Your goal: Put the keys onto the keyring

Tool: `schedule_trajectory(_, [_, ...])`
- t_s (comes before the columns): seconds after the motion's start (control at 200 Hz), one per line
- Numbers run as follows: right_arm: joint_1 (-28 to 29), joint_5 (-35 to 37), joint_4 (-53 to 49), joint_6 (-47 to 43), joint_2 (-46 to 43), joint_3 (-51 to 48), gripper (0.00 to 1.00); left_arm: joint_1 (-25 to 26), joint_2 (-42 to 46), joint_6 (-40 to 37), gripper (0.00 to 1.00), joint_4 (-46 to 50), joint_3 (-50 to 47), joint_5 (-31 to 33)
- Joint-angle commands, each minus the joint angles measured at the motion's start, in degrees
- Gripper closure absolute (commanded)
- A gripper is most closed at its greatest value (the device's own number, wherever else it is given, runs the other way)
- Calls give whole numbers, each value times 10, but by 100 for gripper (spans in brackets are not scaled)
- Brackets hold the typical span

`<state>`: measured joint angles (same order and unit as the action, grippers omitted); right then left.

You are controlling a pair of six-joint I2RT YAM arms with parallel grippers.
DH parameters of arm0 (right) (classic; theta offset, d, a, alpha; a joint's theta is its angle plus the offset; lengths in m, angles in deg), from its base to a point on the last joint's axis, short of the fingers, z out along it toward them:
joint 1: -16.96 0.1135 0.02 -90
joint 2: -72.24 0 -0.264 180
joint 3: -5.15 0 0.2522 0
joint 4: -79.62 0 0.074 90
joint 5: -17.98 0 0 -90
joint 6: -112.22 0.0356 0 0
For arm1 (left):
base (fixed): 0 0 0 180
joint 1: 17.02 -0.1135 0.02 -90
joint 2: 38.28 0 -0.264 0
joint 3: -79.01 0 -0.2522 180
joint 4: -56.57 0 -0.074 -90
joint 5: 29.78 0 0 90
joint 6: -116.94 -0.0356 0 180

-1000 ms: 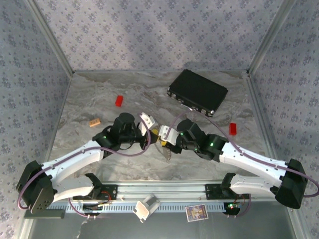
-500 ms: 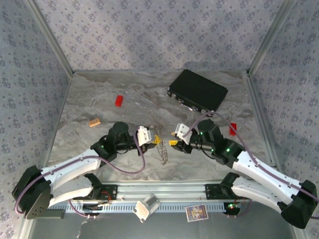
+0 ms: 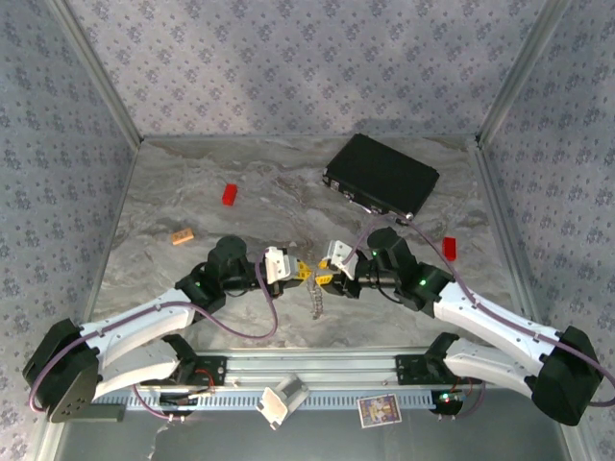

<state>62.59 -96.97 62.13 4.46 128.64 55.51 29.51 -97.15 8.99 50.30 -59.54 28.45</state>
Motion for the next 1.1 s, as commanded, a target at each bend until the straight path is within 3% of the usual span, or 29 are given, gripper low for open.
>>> schedule_trajectory(0.0, [1,-15,25,9,-3,3,68,3,8,1,100,-42,1,-23])
schedule_trajectory(0.59, [7,-48,62,12,9,-5,88,3,2,28,100,-86,-9,-40])
schedule_trajectory(0.68, [7,-58,58,5,13,-3,100,3,-3,35,100,-97,-11,-40])
schedule_trajectory(0.77, [6,-53,38,-11,13,5,100,3,-6,42,100,-101,-13,-34])
schedule_trajectory(0.874, [5,-32,-7,-35,6,20,100,3,-3,40,84,-63,-10,-16])
schedule_trajectory(1.094, [8,-6,-101,-67,24,70,100,4,-5,5,78,53,16,17])
